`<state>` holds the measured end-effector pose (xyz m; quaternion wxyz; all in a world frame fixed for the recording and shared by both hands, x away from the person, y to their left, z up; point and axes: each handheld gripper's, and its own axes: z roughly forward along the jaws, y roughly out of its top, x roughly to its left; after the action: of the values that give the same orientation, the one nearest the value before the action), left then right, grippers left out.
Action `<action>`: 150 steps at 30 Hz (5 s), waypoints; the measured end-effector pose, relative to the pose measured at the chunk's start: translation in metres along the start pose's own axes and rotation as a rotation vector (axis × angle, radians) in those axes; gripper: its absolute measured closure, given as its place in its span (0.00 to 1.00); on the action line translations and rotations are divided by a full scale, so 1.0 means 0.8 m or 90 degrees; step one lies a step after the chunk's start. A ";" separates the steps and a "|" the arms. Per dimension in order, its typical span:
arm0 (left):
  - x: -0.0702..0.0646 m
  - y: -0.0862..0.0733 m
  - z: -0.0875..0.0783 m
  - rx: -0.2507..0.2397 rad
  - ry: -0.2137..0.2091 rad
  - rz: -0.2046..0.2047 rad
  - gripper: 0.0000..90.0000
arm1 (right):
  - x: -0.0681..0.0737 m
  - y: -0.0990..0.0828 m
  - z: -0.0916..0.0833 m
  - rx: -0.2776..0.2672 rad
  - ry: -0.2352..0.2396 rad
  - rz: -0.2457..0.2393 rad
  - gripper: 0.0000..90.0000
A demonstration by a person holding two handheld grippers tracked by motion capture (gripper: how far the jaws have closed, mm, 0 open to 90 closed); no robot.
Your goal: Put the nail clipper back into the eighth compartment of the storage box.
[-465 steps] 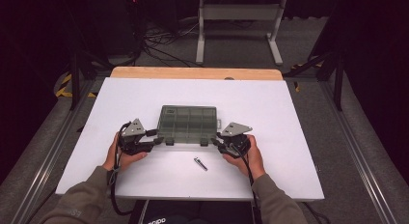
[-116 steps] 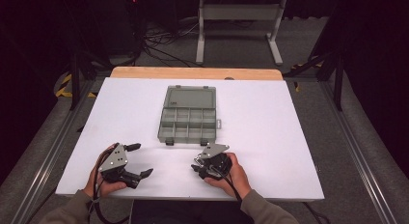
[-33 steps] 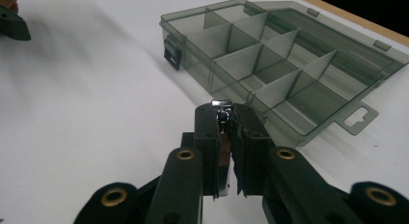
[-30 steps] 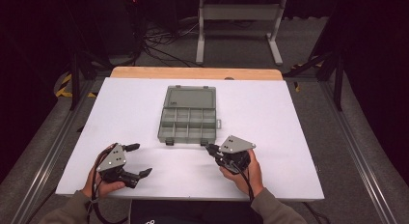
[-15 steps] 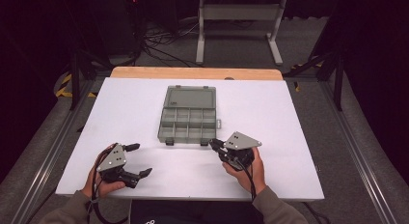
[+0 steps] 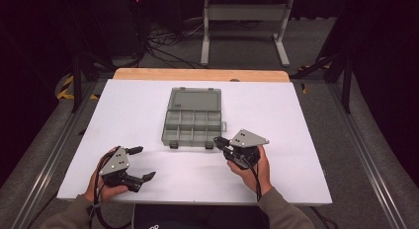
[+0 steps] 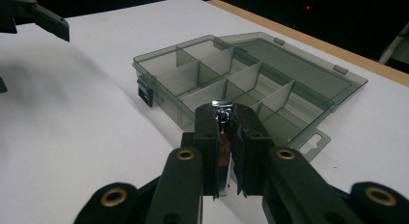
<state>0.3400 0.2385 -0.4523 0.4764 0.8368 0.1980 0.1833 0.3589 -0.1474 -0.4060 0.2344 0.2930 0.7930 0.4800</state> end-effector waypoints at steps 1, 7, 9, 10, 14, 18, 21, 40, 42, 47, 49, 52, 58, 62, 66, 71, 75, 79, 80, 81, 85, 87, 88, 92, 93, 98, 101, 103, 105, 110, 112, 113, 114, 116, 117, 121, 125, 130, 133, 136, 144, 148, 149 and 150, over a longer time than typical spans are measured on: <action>0.000 0.000 0.000 0.000 0.000 0.000 0.08 | -0.001 0.001 0.001 -0.001 -0.002 0.000 0.91; 0.001 0.000 0.000 0.000 -0.002 0.000 0.08 | -0.007 0.007 0.014 -0.005 -0.006 0.006 0.91; 0.001 0.000 0.000 0.000 -0.002 0.001 0.08 | -0.009 0.010 0.018 -0.007 -0.007 0.008 0.91; 0.001 -0.001 0.000 0.000 -0.002 0.001 0.08 | -0.009 0.010 0.018 -0.007 -0.007 0.008 0.91; 0.001 -0.001 0.000 -0.001 -0.004 -0.002 0.08 | -0.015 0.014 0.024 -0.011 -0.009 0.012 0.91; 0.001 -0.001 0.000 -0.001 -0.005 -0.002 0.08 | -0.020 0.015 0.031 -0.011 -0.012 0.016 0.91; 0.001 -0.001 0.000 0.001 -0.004 -0.002 0.08 | -0.026 0.016 0.036 -0.007 -0.018 0.022 0.91; 0.001 -0.002 -0.003 -0.005 0.000 -0.008 0.08 | -0.039 0.016 0.053 0.001 -0.036 0.033 0.91; 0.002 -0.002 -0.002 -0.006 0.000 -0.006 0.08 | -0.039 0.015 0.054 0.004 -0.036 0.033 0.91; 0.002 -0.002 -0.002 -0.005 0.001 -0.007 0.08 | -0.039 0.011 0.058 0.014 -0.033 0.035 0.91; 0.002 -0.001 -0.002 -0.005 0.001 -0.007 0.08 | -0.038 0.008 0.060 0.019 -0.034 0.034 0.91; 0.002 -0.001 -0.001 0.001 0.002 -0.003 0.08 | -0.037 0.006 0.062 0.025 -0.033 0.032 0.91; 0.002 -0.001 -0.001 0.000 0.001 -0.004 0.08 | -0.036 0.003 0.064 0.036 -0.034 0.027 0.91; 0.003 -0.001 -0.002 -0.003 0.005 -0.005 0.08 | -0.036 -0.001 0.065 0.045 -0.032 0.033 0.91; 0.002 -0.001 -0.002 -0.004 0.008 -0.003 0.08 | -0.034 -0.004 0.067 0.061 -0.032 0.021 0.91; 0.003 -0.001 -0.002 0.000 0.006 0.001 0.08 | -0.035 -0.007 0.066 0.062 -0.043 0.019 0.85; 0.003 -0.001 -0.002 -0.002 0.008 0.001 0.08 | -0.035 -0.006 0.063 0.050 -0.047 0.012 0.79; 0.005 0.000 -0.002 -0.006 0.019 -0.007 0.13 | -0.032 -0.003 0.050 0.028 -0.041 -0.014 0.73; 0.005 0.000 -0.002 -0.008 0.020 -0.007 0.14 | -0.032 -0.003 0.047 0.025 -0.039 -0.019 0.72; 0.005 0.000 -0.003 -0.008 0.026 -0.008 0.15 | -0.031 -0.003 0.044 0.023 -0.040 -0.024 0.71; 0.004 0.000 -0.002 -0.011 0.044 -0.014 0.19 | -0.029 -0.002 0.029 0.010 -0.046 -0.048 0.66; 0.004 0.001 -0.002 -0.007 0.047 -0.011 0.19 | -0.028 -0.002 0.026 0.008 -0.048 -0.050 0.65; 0.003 0.000 -0.002 -0.009 0.049 -0.011 0.20 | -0.027 -0.001 0.022 0.007 -0.049 -0.051 0.63; 0.004 0.000 -0.003 -0.009 0.056 -0.012 0.21 | -0.023 0.000 0.012 0.002 -0.047 -0.063 0.57; 0.005 0.000 -0.003 -0.008 0.058 -0.011 0.21 | -0.022 0.000 0.010 0.002 -0.047 -0.064 0.55; 0.005 0.002 -0.005 -0.017 0.071 -0.009 0.21 | -0.021 -0.004 -0.001 -0.006 -0.065 -0.076 0.42; 0.005 0.001 -0.005 -0.017 0.073 -0.012 0.21 | -0.021 -0.007 -0.004 0.001 -0.080 -0.078 0.36; 0.005 0.001 -0.005 -0.018 0.072 -0.011 0.21 | -0.022 -0.009 -0.006 0.001 -0.085 -0.075 0.32; 0.005 0.002 -0.005 -0.018 0.072 -0.011 0.21 | -0.022 -0.010 -0.008 0.001 -0.091 -0.077 0.30; 0.004 0.002 -0.003 -0.014 0.071 -0.011 0.20 | -0.022 -0.014 -0.015 0.000 -0.104 -0.072 0.20; 0.004 0.002 -0.002 -0.013 0.070 -0.012 0.19 | -0.022 -0.017 -0.017 0.005 -0.110 -0.074 0.18; 0.004 0.002 -0.002 -0.014 0.069 -0.011 0.19 | -0.022 -0.019 -0.018 0.007 -0.111 -0.073 0.17; 0.004 0.002 -0.002 -0.014 0.069 -0.011 0.19 | -0.022 -0.020 -0.018 0.009 -0.107 -0.073 0.17; 0.004 0.002 -0.003 -0.014 0.070 -0.010 0.19 | -0.022 -0.023 -0.020 0.012 -0.102 -0.078 0.16; 0.004 0.002 -0.003 -0.014 0.070 -0.010 0.19 | -0.022 -0.024 -0.021 0.013 -0.100 -0.080 0.16; 0.004 0.002 -0.002 -0.010 0.067 -0.008 0.20 | -0.022 -0.027 -0.024 0.020 -0.093 -0.091 0.17; 0.004 0.002 -0.002 -0.005 0.072 -0.003 0.21 | -0.023 -0.033 -0.028 0.027 -0.087 -0.092 0.20; 0.004 0.002 -0.004 -0.003 0.075 0.008 0.27 | -0.022 -0.036 -0.030 0.034 -0.083 -0.097 0.27; 0.005 0.002 -0.007 -0.002 0.076 0.010 0.35 | -0.020 -0.037 -0.031 0.036 -0.076 -0.105 0.34; 0.006 0.002 -0.009 -0.004 0.072 0.011 0.43 | -0.020 -0.038 -0.031 0.035 -0.067 -0.105 0.39; 0.008 0.003 -0.011 -0.008 0.066 0.009 0.69 | -0.018 -0.041 -0.027 0.043 -0.045 -0.111 0.62; 0.007 0.003 -0.011 -0.010 0.054 0.008 0.82 | -0.018 -0.041 -0.026 0.046 -0.028 -0.108 0.74; 0.007 0.003 -0.011 -0.010 0.051 0.008 0.82 | -0.017 -0.042 -0.026 0.045 -0.027 -0.109 0.76; 0.008 0.003 -0.011 -0.010 0.039 0.005 0.88 | -0.018 -0.042 -0.027 0.044 -0.025 -0.109 0.82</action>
<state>0.3414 0.2466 -0.4452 0.4756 0.8279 0.2078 0.2125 0.3471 -0.1827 -0.4257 0.2798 0.2414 0.8265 0.4247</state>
